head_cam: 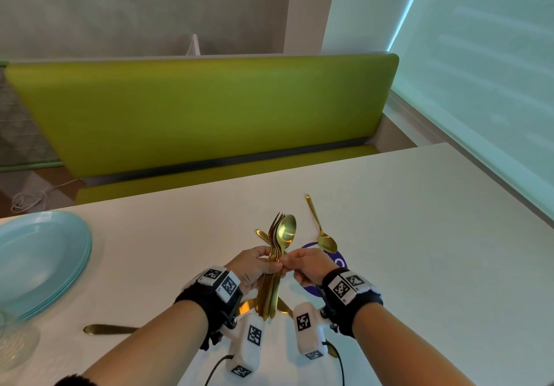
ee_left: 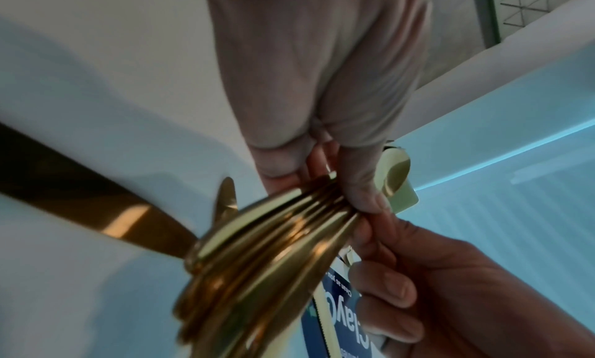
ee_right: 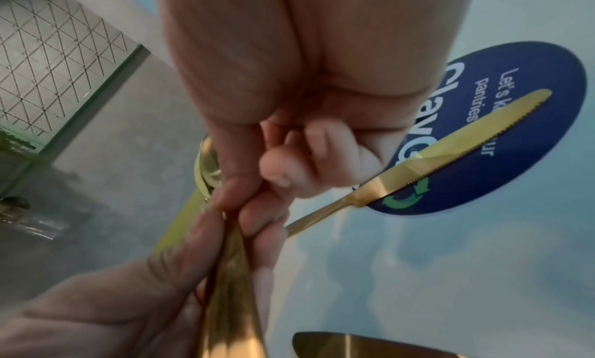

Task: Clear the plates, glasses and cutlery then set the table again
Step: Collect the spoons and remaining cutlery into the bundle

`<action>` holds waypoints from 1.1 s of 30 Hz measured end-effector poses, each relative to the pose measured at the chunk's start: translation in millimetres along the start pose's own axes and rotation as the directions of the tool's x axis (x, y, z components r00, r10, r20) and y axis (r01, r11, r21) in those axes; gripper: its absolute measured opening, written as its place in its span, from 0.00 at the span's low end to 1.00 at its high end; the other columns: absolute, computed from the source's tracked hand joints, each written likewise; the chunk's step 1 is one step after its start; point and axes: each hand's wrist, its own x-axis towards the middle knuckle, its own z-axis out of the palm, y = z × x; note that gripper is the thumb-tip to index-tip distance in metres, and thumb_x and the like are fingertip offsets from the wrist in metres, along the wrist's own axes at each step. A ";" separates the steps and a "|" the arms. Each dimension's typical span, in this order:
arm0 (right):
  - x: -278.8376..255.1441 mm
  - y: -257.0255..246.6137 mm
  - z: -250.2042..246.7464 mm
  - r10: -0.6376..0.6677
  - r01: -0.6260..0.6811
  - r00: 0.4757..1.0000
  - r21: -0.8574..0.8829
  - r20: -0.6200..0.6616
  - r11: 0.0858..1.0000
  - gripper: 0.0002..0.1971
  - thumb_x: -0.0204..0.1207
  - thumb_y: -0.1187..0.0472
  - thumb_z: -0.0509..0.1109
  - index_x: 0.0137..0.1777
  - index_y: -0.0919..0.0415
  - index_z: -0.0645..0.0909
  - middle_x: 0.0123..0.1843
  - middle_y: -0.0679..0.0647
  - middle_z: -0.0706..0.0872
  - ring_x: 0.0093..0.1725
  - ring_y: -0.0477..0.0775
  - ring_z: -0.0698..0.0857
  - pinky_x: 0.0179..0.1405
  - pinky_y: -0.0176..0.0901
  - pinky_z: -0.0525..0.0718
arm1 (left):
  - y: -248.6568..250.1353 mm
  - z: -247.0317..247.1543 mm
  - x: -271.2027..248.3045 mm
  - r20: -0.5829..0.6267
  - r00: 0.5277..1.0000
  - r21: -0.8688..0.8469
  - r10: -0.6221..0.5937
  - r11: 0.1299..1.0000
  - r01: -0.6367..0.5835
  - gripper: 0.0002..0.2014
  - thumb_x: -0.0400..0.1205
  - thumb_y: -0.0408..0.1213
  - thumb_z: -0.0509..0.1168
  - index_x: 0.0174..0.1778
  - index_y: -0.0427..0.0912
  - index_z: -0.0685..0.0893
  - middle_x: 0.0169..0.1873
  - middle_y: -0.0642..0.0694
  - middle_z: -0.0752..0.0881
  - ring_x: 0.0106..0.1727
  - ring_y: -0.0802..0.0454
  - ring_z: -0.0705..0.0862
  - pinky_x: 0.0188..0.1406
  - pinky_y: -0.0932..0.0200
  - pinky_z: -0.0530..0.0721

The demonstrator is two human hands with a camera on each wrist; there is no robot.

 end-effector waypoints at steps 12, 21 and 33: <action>19.8 -17.2 -13.9 -0.008 -0.032 0.982 -0.206 -0.190 0.978 0.11 0.69 0.51 0.78 0.35 0.56 0.81 0.30 0.46 0.85 0.23 0.44 0.74 0.22 0.36 0.76 | 5.7 -10.3 -1.9 -0.065 0.998 0.161 0.017 0.987 -0.006 0.10 0.74 0.21 0.71 0.43 0.40 0.81 0.31 0.42 0.87 0.32 0.48 0.86 0.48 0.49 0.86; 59.0 -33.6 -67.5 -0.093 -0.305 0.839 -0.604 -0.537 0.737 0.13 0.77 0.57 0.67 0.52 0.65 0.87 0.51 0.60 0.89 0.52 0.60 0.87 0.43 0.42 0.83 | 6.6 -49.5 -13.4 -0.226 0.968 0.346 0.109 0.938 -0.024 0.06 0.75 0.29 0.73 0.40 0.45 0.84 0.41 0.40 0.89 0.47 0.43 0.88 0.66 0.49 0.82; 90.5 -30.9 -54.2 -0.088 -0.360 0.823 -0.634 -0.561 0.684 0.11 0.78 0.65 0.67 0.34 0.66 0.80 0.44 0.62 0.87 0.40 0.59 0.80 0.38 0.40 0.80 | -4.1 -80.8 -26.9 -0.287 0.956 0.293 0.062 0.956 0.026 0.03 0.75 0.29 0.72 0.40 0.41 0.87 0.35 0.45 0.90 0.47 0.45 0.86 0.63 0.49 0.81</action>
